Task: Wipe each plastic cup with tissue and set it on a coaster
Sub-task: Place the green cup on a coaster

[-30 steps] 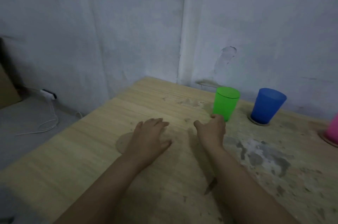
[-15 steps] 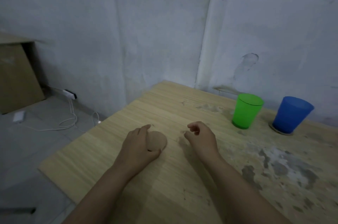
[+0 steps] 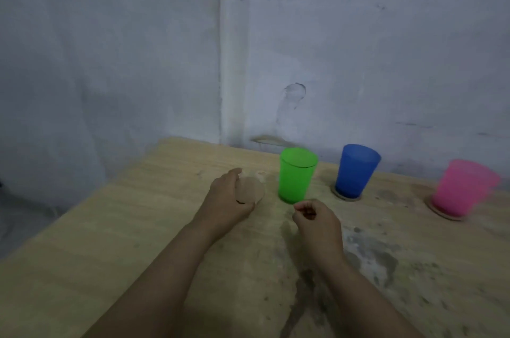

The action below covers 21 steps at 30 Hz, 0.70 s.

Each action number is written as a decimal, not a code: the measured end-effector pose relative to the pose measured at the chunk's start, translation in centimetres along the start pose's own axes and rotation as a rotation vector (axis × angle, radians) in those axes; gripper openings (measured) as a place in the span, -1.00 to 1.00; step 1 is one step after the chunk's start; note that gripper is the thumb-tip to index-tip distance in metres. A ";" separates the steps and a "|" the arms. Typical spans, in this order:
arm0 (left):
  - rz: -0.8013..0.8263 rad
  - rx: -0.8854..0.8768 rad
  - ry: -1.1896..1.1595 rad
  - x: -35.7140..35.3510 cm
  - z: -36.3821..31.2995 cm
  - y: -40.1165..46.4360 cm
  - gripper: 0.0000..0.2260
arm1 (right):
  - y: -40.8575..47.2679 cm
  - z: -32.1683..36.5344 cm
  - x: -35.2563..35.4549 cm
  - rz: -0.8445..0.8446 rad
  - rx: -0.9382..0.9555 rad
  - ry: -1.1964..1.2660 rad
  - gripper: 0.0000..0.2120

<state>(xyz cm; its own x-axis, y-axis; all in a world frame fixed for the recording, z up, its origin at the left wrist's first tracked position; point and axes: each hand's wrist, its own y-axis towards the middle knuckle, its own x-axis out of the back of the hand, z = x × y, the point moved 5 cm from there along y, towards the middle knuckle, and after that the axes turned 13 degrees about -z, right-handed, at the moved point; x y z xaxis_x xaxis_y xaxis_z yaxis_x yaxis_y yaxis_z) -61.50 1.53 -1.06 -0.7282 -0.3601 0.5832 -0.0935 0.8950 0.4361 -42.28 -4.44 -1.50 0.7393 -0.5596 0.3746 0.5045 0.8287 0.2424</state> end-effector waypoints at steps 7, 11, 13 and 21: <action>0.055 -0.038 0.008 -4.8 -0.1 3.8 -0.30 | 3.0 -1.9 1.1 -0.098 -0.094 0.070 -0.85; 0.055 -0.042 0.017 -6.0 0.3 5.8 -0.29 | 3.8 -2.3 0.6 -0.083 -0.115 0.083 -0.82; 0.074 -0.043 0.015 -6.7 0.5 6.3 -0.29 | 4.0 -2.6 0.3 -0.083 -0.113 0.085 -0.84; 0.145 -0.011 0.019 -8.4 2.4 7.0 -0.17 | 5.0 -2.0 -1.3 -0.023 -0.086 0.021 -0.30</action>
<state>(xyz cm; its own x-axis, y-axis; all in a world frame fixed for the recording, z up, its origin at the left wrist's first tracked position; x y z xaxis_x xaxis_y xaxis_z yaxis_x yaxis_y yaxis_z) -57.66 11.45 -4.54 -0.7204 -0.2326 0.6533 0.0191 0.9351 0.3540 -39.85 0.42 -2.52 0.7356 -0.5794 0.3510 0.5575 0.8121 0.1722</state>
